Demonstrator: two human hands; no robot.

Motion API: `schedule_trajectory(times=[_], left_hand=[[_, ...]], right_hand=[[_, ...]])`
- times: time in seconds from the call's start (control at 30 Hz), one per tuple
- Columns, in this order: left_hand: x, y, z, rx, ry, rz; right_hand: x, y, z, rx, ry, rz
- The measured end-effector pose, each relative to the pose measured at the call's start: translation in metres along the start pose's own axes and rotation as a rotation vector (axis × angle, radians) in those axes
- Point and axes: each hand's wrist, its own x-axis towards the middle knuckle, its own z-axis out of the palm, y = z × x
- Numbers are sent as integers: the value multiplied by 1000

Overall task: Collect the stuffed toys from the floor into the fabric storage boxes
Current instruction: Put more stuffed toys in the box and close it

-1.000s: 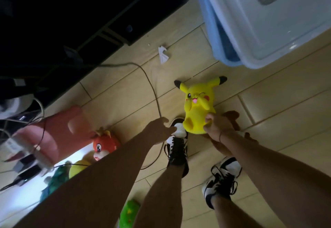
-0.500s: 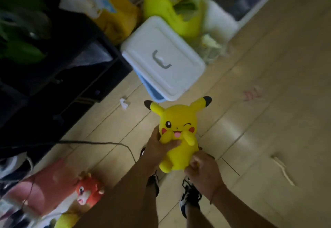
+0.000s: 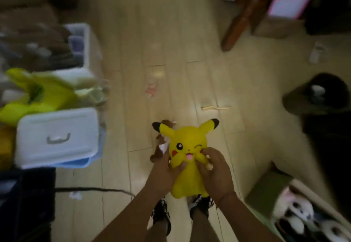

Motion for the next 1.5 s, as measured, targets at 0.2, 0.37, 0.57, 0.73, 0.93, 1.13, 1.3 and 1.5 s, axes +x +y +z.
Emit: schedule_trajectory(times=[0.2,0.37,0.57,0.73,0.93,1.13,1.3,1.5], left_hand=[[-57,32,133,708,41,483],[-91,20,264,667,-190,614],[-111,-14,389,620,-454,515],[-125,-27,460,852,-658,705],[-96,-51,494,1035,-477,409],[-56,-39,544,853,-700,59],[-3,-54,578,765,-623,-179],[71,-90,601,825,-594,-404]], right_hand=[[-113,60,-93,106,368,405],[-197,132,-157,209,596,703],[-273,212,-212,442,542,684],[-305,278,-248,273,686,946],[-273,307,-265,200,485,927],[-243,358,-272,345,696,1207],[-200,414,-264,420,592,1136],[-164,501,-253,365,243,1149]])
